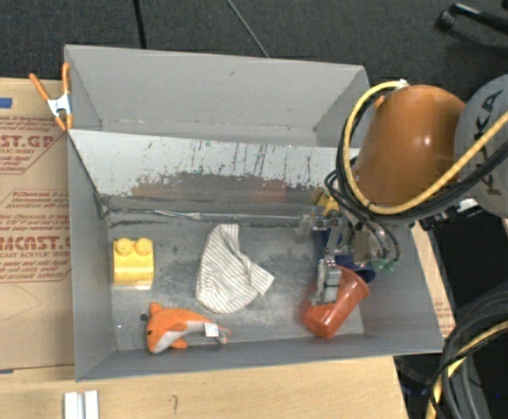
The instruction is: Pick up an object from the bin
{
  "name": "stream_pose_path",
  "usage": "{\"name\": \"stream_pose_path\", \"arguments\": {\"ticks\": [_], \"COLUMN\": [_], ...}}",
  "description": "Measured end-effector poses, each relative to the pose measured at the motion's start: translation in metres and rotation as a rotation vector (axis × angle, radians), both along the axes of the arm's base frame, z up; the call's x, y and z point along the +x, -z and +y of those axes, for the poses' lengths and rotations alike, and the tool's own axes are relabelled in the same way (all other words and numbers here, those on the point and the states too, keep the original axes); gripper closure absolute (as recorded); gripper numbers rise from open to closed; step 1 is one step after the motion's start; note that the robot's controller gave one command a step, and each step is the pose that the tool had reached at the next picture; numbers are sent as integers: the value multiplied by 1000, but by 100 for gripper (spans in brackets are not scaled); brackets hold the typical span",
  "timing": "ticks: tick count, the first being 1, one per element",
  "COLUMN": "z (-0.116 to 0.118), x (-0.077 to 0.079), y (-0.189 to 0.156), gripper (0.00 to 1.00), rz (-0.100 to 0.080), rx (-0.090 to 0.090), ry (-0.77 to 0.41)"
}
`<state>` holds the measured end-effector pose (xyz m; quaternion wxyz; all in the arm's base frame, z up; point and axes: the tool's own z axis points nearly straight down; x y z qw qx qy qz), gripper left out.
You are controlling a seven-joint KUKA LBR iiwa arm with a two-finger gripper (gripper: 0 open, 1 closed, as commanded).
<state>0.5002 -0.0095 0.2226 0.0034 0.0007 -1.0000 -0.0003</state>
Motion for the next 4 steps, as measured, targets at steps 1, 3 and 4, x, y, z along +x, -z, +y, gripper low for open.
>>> {"name": "stream_pose_path", "arguments": {"ticks": [1, 3, 4], "z": [0, 42, 57], "x": [2, -5, 3], "y": [-4, 111, 149], "gripper": [0, 0, 100], "rz": [-8, -11, -7], "rx": [0, 1, 0], "ry": [0, -29, -46]}}
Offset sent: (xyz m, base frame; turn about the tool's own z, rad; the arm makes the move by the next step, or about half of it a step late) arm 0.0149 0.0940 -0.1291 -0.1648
